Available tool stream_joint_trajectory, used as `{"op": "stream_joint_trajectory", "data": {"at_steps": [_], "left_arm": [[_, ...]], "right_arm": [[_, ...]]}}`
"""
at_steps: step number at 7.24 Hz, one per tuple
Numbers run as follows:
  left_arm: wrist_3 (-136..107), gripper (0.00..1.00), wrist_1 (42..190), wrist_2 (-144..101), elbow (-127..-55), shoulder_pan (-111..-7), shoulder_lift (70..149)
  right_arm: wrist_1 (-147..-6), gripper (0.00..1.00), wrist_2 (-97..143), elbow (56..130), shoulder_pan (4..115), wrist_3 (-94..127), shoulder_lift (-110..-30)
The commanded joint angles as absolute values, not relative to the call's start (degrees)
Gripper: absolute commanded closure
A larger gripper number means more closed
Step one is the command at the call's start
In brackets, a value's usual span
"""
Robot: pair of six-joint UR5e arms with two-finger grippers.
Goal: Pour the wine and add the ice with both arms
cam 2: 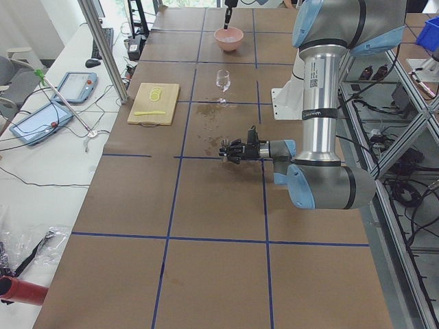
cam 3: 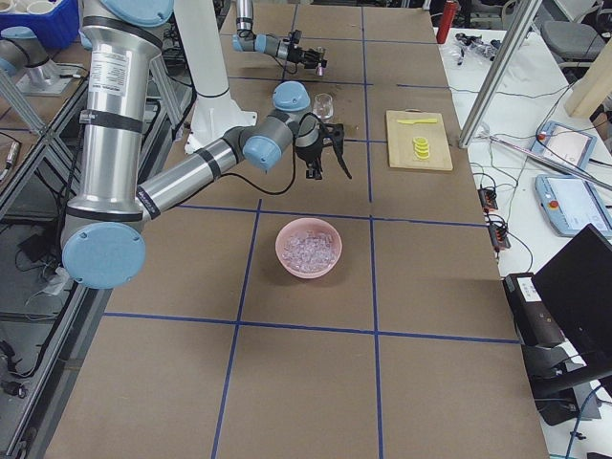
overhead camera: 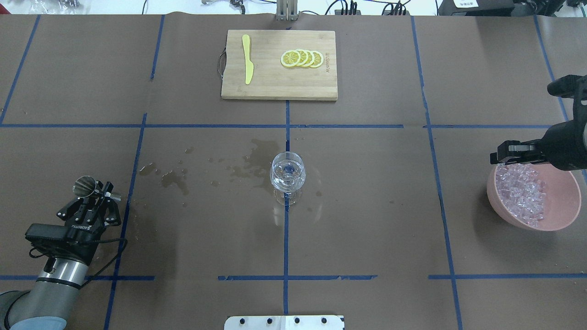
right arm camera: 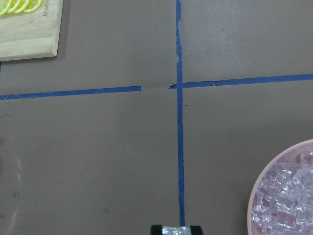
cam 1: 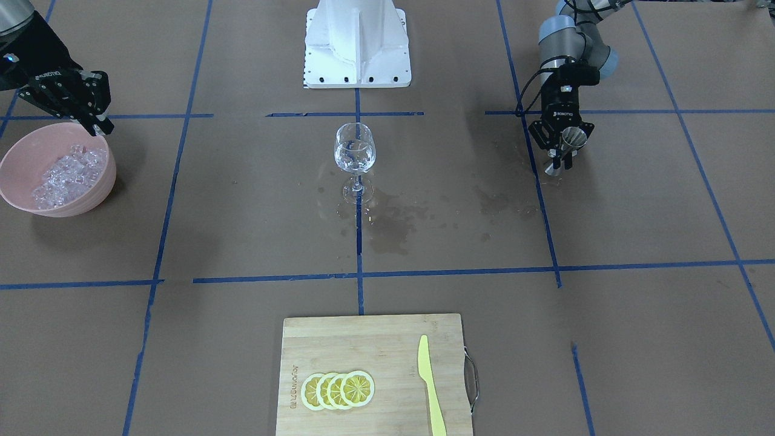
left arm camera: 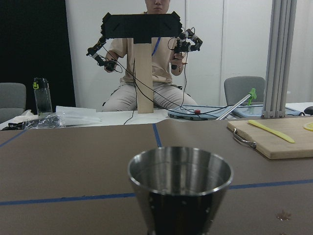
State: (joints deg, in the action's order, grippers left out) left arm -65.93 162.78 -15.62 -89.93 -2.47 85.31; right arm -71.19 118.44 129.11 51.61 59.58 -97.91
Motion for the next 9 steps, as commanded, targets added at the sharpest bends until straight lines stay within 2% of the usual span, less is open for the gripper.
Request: {"op": "stream_joint_trajectory", "data": {"at_steps": [1, 9], "left_arm": [[-69.25, 1.00, 162.69, -15.64, -89.74, -1.59, 85.52], [-69.17, 1.00, 162.60, -15.91, -88.16, -1.14, 85.61]], "right_arm": [[-71.28, 1.00, 118.39, 129.11, 51.33, 59.59, -96.51], [-71.28, 1.00, 118.48, 129.72, 50.98, 59.59, -95.54]]}}
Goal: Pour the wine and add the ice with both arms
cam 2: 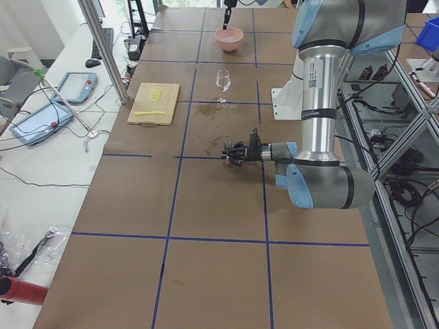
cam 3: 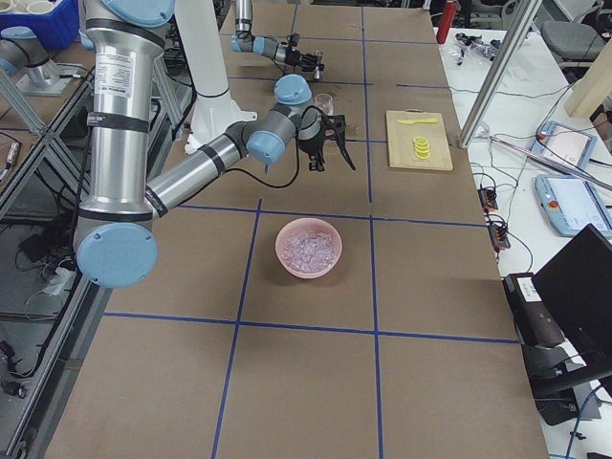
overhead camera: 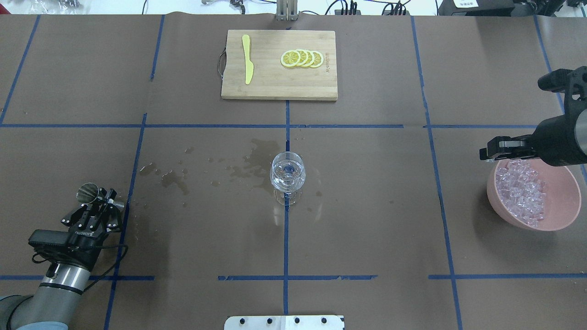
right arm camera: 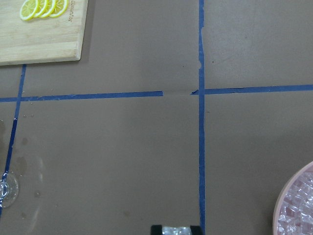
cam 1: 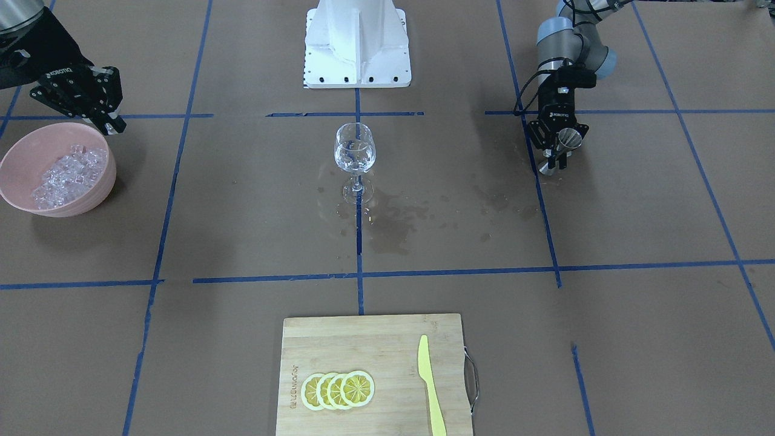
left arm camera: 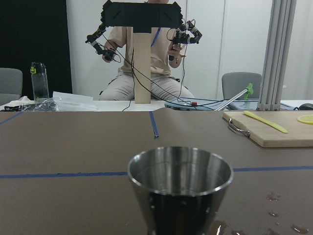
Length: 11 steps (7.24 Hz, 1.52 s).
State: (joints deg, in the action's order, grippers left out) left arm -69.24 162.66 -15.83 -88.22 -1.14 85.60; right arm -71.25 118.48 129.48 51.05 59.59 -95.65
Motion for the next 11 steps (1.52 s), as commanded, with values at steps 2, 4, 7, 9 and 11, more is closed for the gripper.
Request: {"op": "stream_joint_trajectory", "data": {"at_steps": [2, 4, 7, 9, 11], "left_arm": [[-69.17, 0.91, 162.33, -15.91, -87.45, -1.14, 85.61], [-69.17, 0.77, 162.33, -16.00, -87.45, -1.14, 85.78], [-69.17, 0.63, 162.33, -16.08, -87.45, -1.14, 85.87], [-69.08, 0.56, 162.33, -16.08, -87.45, -1.14, 85.87], [-69.08, 0.00, 162.33, -16.70, -87.45, -1.14, 85.78]], "right_arm": [[-71.28, 1.00, 118.56, 129.81, 50.89, 59.59, -95.36], [-71.28, 1.00, 118.56, 129.81, 50.89, 59.59, -95.36], [-71.19, 1.00, 118.48, 129.81, 50.63, 59.59, -95.27], [-71.19, 1.00, 118.65, 129.81, 50.01, 59.68, -93.70], [-71.28, 1.00, 119.00, 130.34, 49.75, 59.68, -92.99]]}}
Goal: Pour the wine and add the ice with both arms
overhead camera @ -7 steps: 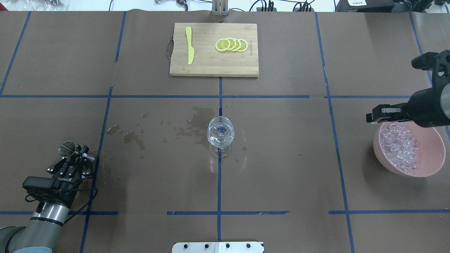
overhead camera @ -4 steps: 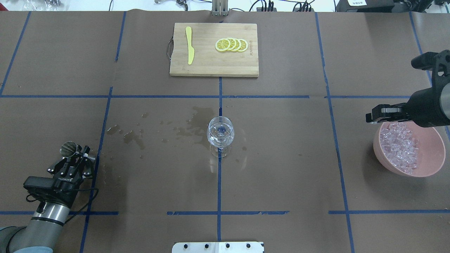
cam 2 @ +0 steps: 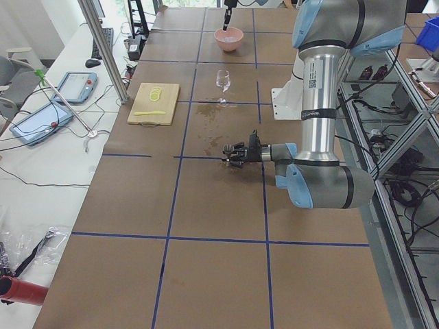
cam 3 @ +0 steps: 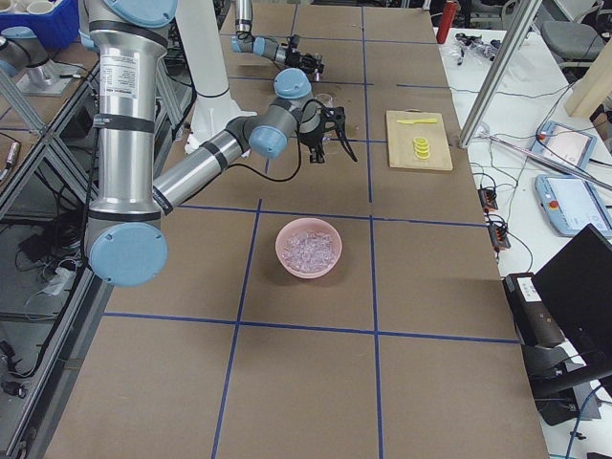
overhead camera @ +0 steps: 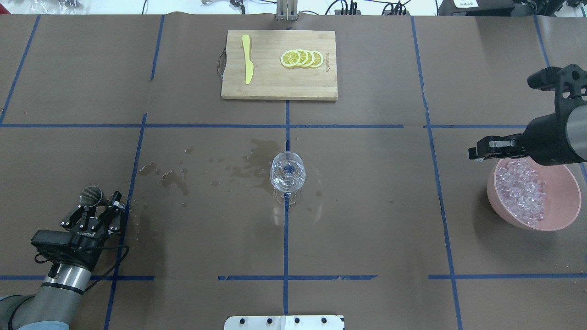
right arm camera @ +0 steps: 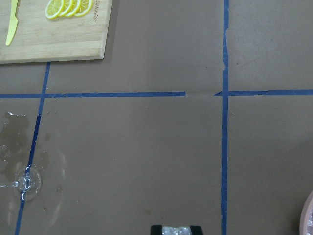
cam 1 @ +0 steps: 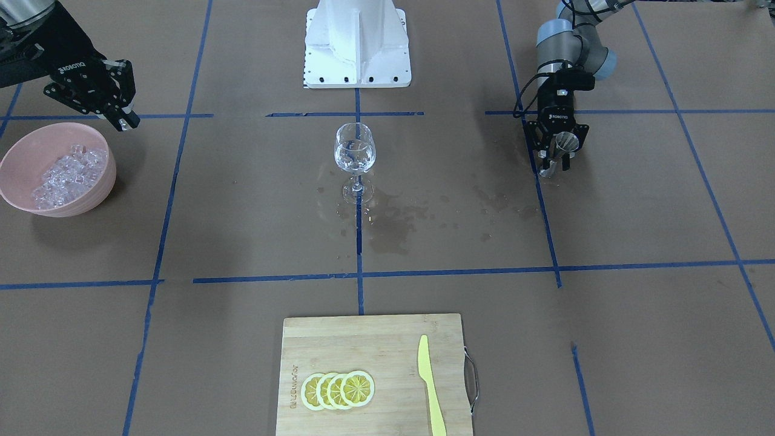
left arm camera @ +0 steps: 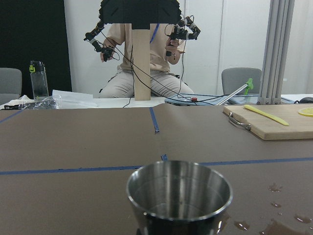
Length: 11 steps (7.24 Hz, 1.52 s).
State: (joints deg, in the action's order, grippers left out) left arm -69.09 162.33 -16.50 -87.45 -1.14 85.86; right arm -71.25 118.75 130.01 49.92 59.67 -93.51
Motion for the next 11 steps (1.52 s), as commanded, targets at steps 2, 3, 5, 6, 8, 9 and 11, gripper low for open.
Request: {"op": "stream_joint_trajectory", "data": {"at_steps": [2, 3, 5, 6, 8, 9, 11], "left_arm": [[-68.73, 0.00, 162.33, -18.96, -87.97, -1.23, 85.78], [-68.73, 0.00, 162.42, -20.55, -88.41, -1.23, 85.78], [-68.47, 0.00, 162.33, -21.09, -89.12, -1.23, 85.17], [-68.21, 0.00, 162.25, -21.79, -89.21, -1.14, 84.73], [-67.94, 0.00, 161.90, -23.28, -91.65, -1.14, 83.16], [-67.68, 0.00, 161.02, -24.34, -94.72, -1.14, 80.53], [-67.41, 0.00, 157.87, -26.97, -100.70, -1.14, 75.07]], "right_arm": [[-71.28, 1.00, 120.06, 130.43, 49.57, 61.59, -91.59], [-71.45, 1.00, 120.06, 130.52, 49.57, 61.96, -91.15], [-71.46, 1.00, 120.06, 130.52, 49.48, 62.05, -90.79], [-71.46, 1.00, 120.06, 130.60, 49.40, 62.05, -90.70], [-71.46, 1.00, 120.15, 130.69, 49.31, 62.05, -90.35], [-71.46, 1.00, 120.15, 130.69, 49.13, 62.14, -90.35], [-71.46, 1.00, 120.15, 130.69, 48.87, 62.14, -90.35]]}}
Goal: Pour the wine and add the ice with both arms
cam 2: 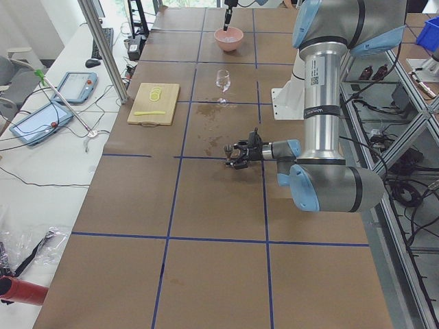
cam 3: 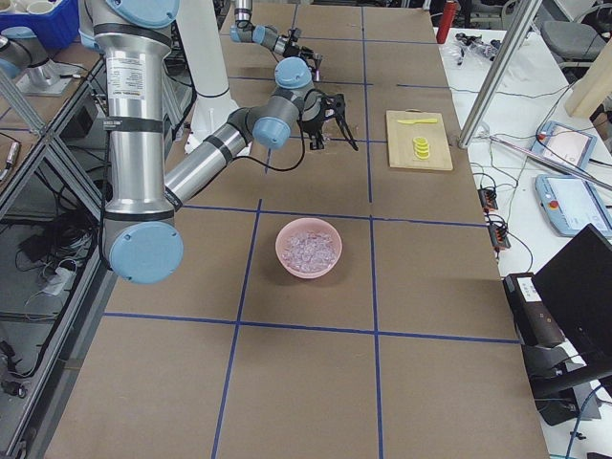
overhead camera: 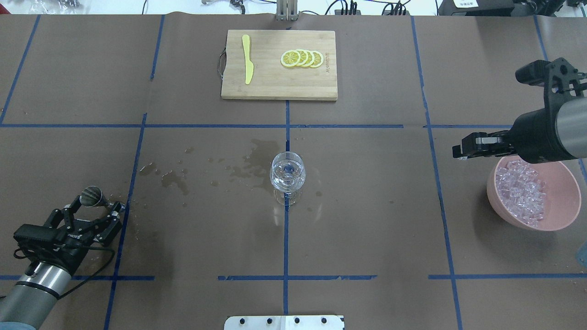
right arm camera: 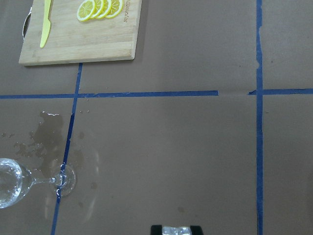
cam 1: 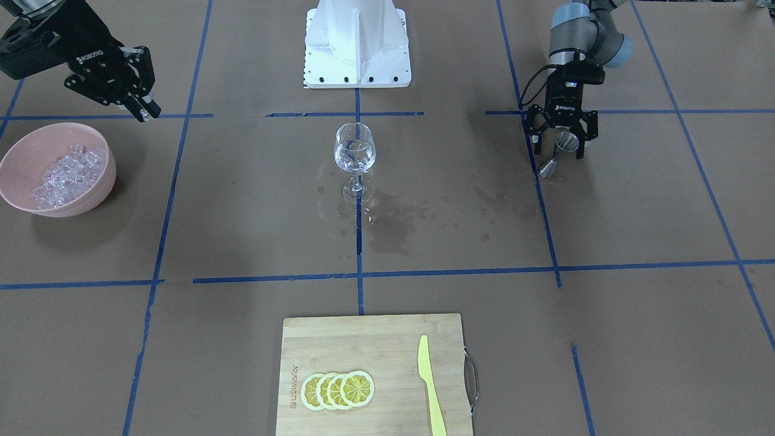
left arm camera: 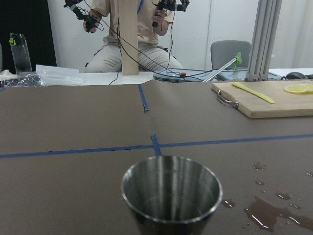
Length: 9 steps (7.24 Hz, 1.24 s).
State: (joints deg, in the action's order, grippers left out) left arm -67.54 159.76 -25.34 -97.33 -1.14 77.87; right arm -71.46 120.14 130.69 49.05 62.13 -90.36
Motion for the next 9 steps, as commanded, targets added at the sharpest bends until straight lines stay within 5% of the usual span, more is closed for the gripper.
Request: {"op": "stream_joint_trajectory", "data": {"at_steps": [1, 9], "left_arm": [[-67.41, 0.00, 156.20, -29.16, -102.03, -1.14, 74.71], [-72.86, 0.01, 148.89, -56.92, -113.20, -0.18, 66.62]], "right_arm": [[-71.46, 1.00, 120.23, 130.69, 48.87, 62.14, -89.74], [-71.37, 1.00, 120.50, 131.04, 47.82, 62.14, -89.12]]}}
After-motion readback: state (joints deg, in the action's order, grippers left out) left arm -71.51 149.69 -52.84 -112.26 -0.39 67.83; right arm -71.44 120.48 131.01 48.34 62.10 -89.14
